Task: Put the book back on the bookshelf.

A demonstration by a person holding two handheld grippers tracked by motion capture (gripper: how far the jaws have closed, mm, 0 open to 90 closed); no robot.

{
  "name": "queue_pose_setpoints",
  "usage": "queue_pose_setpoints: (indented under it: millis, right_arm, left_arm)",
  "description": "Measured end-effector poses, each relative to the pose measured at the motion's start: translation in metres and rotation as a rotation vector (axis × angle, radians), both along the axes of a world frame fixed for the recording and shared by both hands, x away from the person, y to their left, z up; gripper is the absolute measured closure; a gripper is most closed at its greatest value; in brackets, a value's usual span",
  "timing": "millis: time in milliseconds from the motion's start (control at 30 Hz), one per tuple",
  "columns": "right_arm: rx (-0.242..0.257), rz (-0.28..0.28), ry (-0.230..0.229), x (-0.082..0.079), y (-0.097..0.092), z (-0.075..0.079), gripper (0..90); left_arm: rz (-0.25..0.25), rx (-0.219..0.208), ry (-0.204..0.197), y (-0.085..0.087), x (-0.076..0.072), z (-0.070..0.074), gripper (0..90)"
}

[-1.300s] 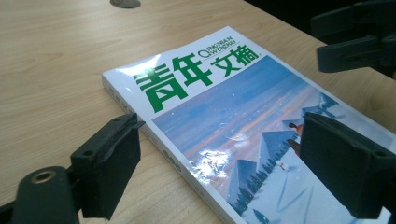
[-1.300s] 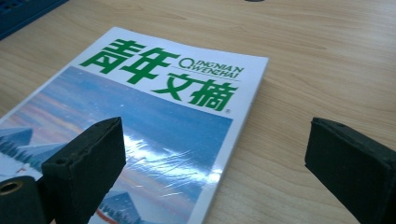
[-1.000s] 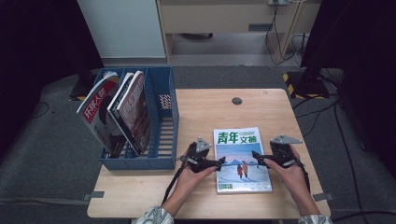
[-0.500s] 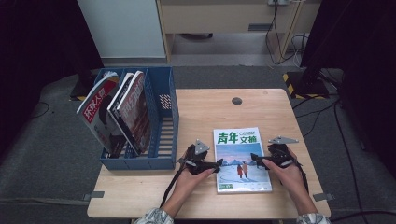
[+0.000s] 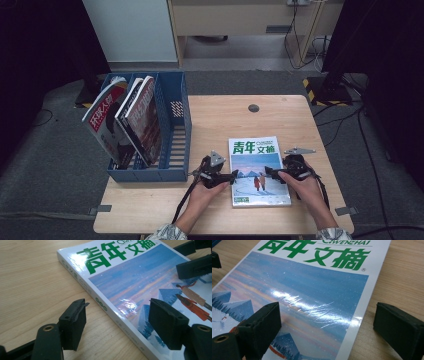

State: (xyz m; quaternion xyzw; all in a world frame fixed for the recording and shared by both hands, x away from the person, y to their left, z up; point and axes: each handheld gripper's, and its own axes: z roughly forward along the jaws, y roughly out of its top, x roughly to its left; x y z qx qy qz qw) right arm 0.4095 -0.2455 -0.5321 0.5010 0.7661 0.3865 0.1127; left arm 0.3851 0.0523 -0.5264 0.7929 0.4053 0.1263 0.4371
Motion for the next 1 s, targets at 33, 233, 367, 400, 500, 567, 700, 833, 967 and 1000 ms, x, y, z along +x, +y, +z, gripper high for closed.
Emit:
queue_pose_setpoints:
  millis: [33,233,367,400,500,567,700,833,967,1000]
  right_arm:
    - [-0.001,0.002,-0.001,0.0002,0.0000,-0.0001,7.7]
    - [-0.003,0.018,-0.017,0.0009,0.0007,-0.0020,7.7]
    - [0.002,0.027,-0.026,0.0009,0.0018,-0.0025,9.0]
    - [0.003,0.029,-0.025,0.0008,0.0016,-0.0024,9.3]
    - [0.003,0.033,-0.024,0.0009,0.0008,-0.0021,10.4]
    - [0.016,0.026,-0.013,0.0004,0.0011,-0.0009,11.8]
    - [0.017,0.024,-0.007,0.0005,-0.0002,0.0001,14.4]
    - [0.008,0.030,-0.006,0.0009,-0.0039,0.0019,19.7]
    - [-0.003,0.017,-0.016,-0.0007,-0.0042,0.0046,25.3]
    - [-0.012,0.014,-0.023,-0.0017,-0.0048,0.0060,28.6]
  left_arm:
    - [-0.002,0.002,0.001,-0.0006,0.0000,-0.0001,30.6]
    - [-0.005,0.024,0.011,-0.0042,-0.0002,-0.0035,30.7]
    - [-0.009,0.022,0.016,-0.0065,0.0000,-0.0050,30.3]
    - [-0.010,0.021,0.017,-0.0066,0.0002,-0.0051,30.4]
    - [-0.014,0.007,0.030,-0.0061,0.0013,-0.0062,30.5]
    - [-0.011,-0.015,0.049,-0.0054,0.0023,-0.0072,30.8]
    - [-0.017,-0.043,0.064,-0.0053,0.0026,-0.0089,32.8]
    - [-0.048,-0.063,0.099,-0.0088,0.0022,-0.0100,32.9]
    - [-0.046,-0.056,0.092,-0.0099,0.0012,-0.0097,32.5]
    - [-0.046,-0.056,0.091,-0.0100,0.0012,-0.0097,32.5]
